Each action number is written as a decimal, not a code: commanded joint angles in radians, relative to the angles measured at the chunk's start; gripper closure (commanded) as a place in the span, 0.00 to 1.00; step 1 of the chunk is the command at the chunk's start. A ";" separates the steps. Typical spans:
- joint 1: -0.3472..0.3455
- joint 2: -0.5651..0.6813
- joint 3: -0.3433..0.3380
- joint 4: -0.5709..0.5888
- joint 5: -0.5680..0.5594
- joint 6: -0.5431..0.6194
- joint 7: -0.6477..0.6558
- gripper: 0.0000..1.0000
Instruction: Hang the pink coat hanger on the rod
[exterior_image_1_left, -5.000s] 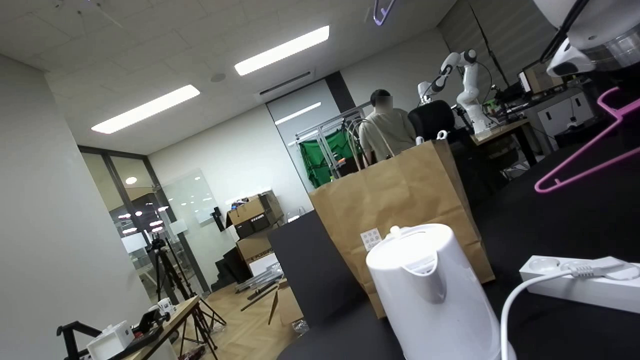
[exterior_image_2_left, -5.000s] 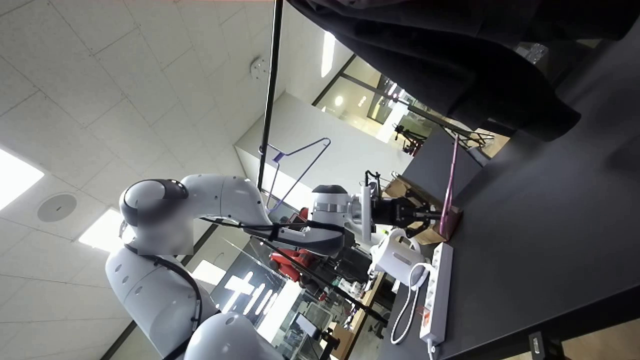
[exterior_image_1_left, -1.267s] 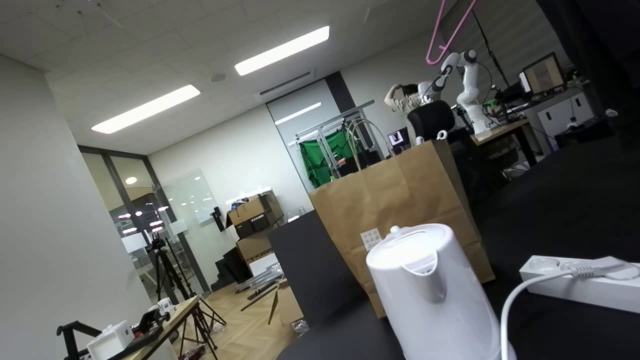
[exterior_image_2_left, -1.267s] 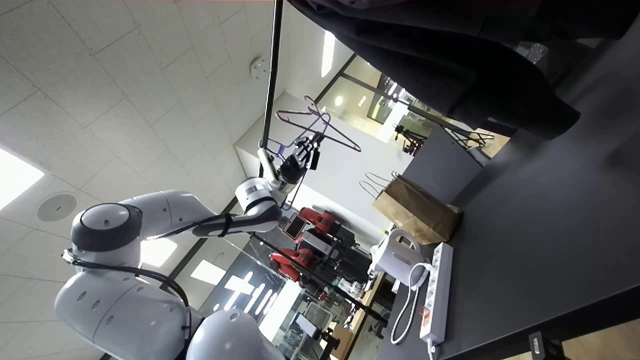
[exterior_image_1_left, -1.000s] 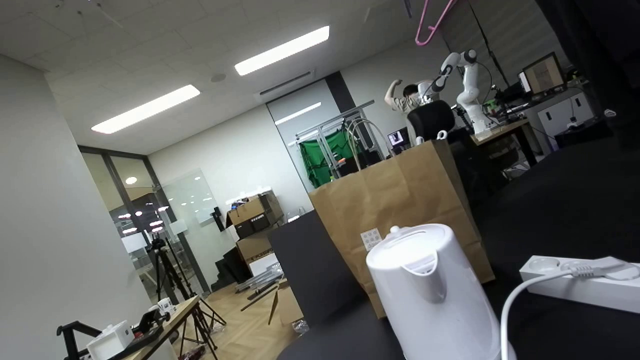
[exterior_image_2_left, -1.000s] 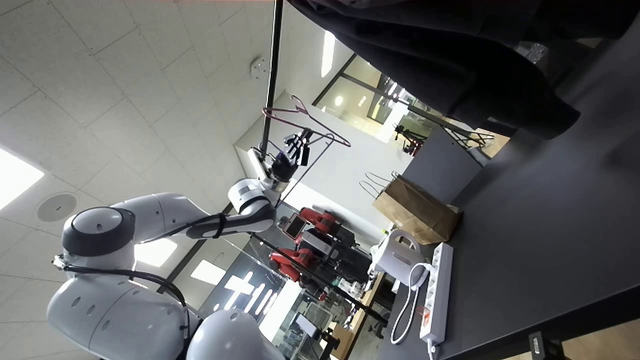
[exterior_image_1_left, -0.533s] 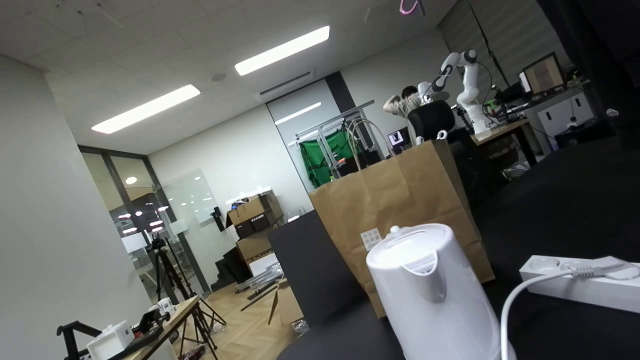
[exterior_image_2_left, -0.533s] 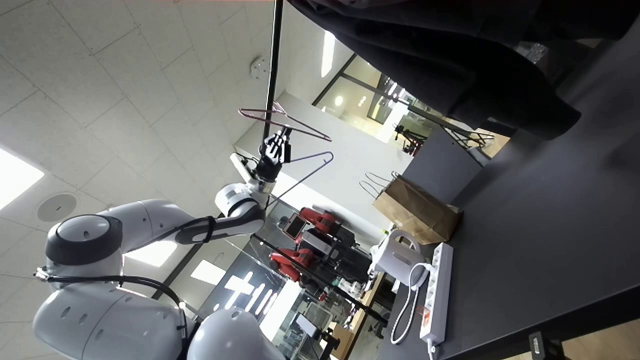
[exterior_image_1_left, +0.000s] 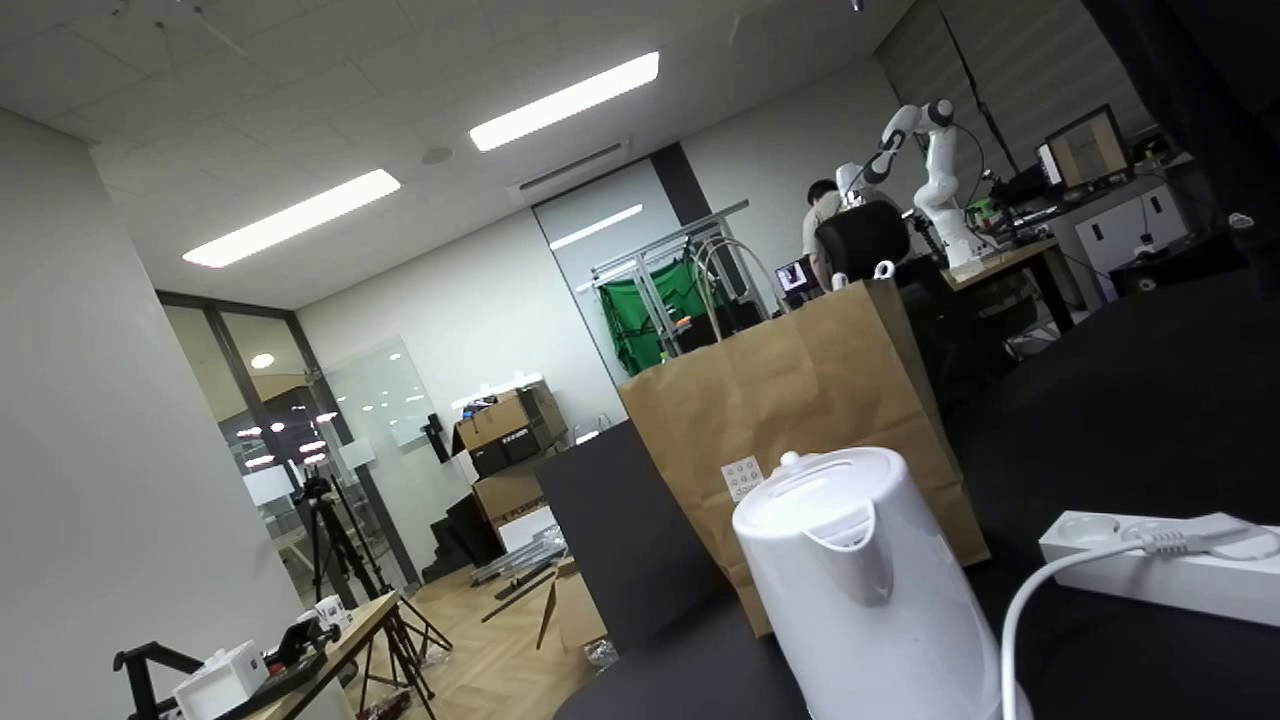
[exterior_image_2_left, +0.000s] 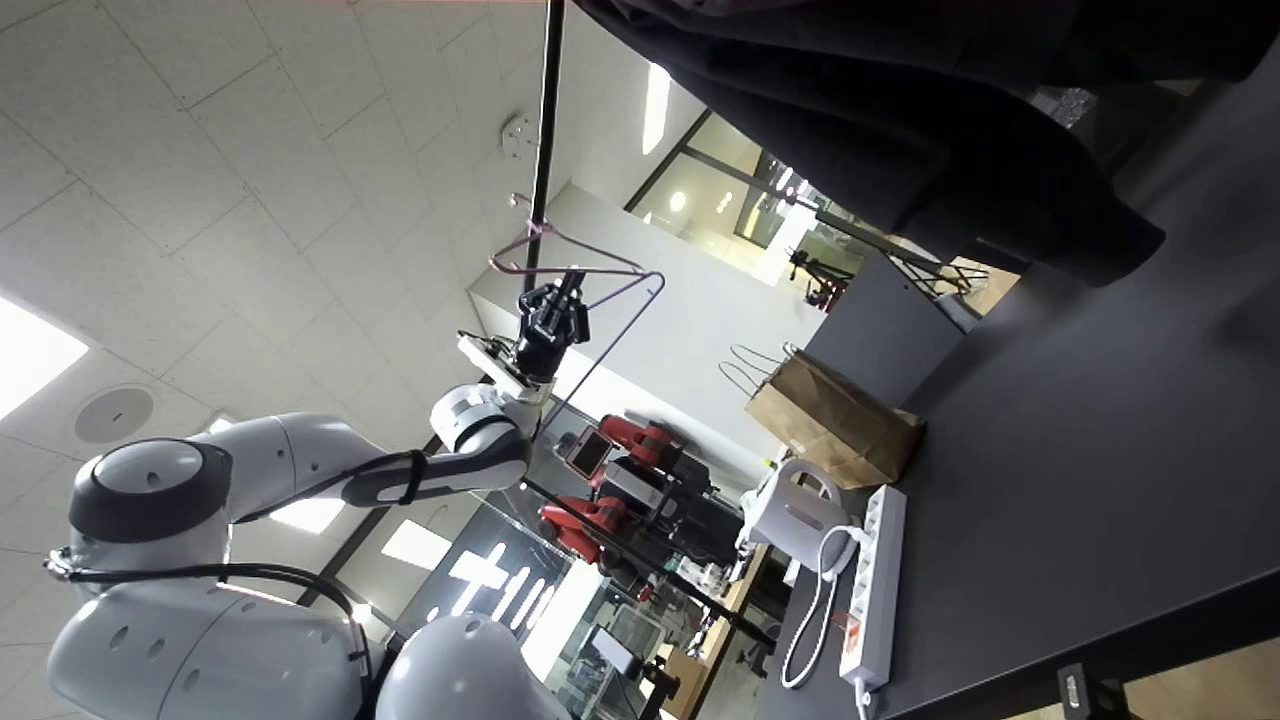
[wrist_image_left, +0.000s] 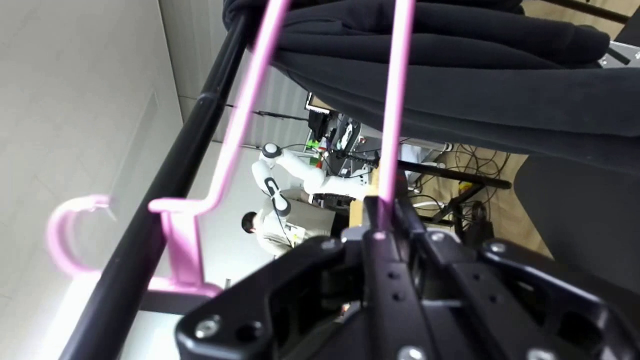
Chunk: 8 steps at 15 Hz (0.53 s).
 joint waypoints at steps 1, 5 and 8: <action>0.014 -0.031 0.008 -0.050 0.003 -0.053 0.208 0.98; 0.017 -0.022 0.015 -0.063 -0.005 -0.081 0.347 0.98; 0.011 -0.007 0.014 -0.062 -0.009 -0.094 0.437 0.98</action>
